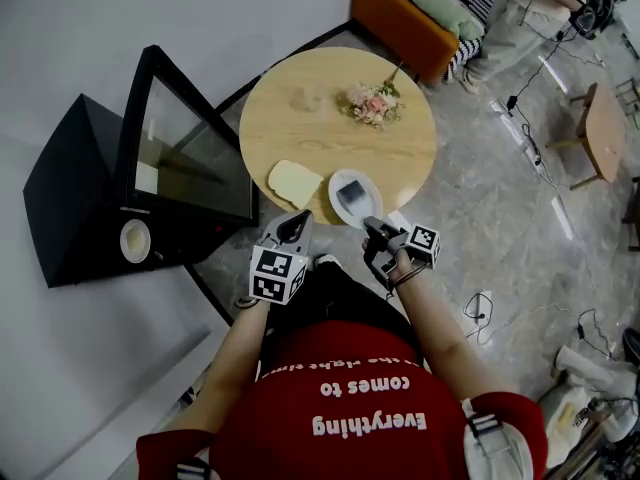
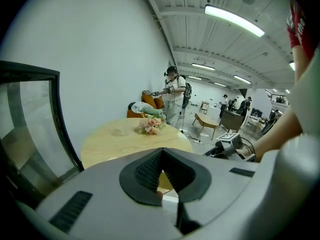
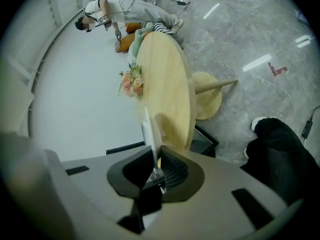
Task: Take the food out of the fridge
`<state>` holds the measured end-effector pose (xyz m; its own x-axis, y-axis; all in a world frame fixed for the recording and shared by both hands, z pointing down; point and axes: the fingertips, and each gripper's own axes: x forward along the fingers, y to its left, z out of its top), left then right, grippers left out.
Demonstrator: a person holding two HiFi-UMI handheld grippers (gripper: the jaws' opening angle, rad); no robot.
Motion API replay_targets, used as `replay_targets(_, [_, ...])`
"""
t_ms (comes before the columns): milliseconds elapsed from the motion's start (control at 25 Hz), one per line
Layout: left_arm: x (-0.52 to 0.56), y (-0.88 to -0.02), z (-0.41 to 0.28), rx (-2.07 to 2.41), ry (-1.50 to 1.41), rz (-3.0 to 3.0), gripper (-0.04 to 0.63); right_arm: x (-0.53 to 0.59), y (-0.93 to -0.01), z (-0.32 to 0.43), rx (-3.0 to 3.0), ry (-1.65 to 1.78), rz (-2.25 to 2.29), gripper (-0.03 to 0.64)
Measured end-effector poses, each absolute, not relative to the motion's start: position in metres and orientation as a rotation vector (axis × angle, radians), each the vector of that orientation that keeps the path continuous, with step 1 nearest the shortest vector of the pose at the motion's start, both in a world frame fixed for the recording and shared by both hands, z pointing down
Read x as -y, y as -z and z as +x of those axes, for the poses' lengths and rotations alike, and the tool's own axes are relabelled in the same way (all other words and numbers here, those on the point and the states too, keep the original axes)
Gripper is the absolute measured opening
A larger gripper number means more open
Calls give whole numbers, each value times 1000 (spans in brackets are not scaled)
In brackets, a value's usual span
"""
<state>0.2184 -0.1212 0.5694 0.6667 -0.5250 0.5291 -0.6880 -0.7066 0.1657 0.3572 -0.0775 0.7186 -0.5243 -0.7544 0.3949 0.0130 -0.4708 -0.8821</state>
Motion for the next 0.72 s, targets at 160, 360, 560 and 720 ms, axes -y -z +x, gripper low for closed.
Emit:
replay_targets(160, [118, -572, 229, 932, -663, 2536, 0, 78, -727, 362, -1168, 2046, -1126, 41])
replay_targets(360, [117, -576, 235, 925, -675, 2535, 0, 77, -738, 367, -1168, 2077, -1175, 41])
replay_targets(560, [110, -575, 240, 905, -685, 2546, 0, 76, -743, 364, -1201, 2176, -1299, 41])
replay_targets(720, [104, -577, 243, 884, -691, 2559, 0, 80, -748, 364, -1249, 2222, -1403, 80])
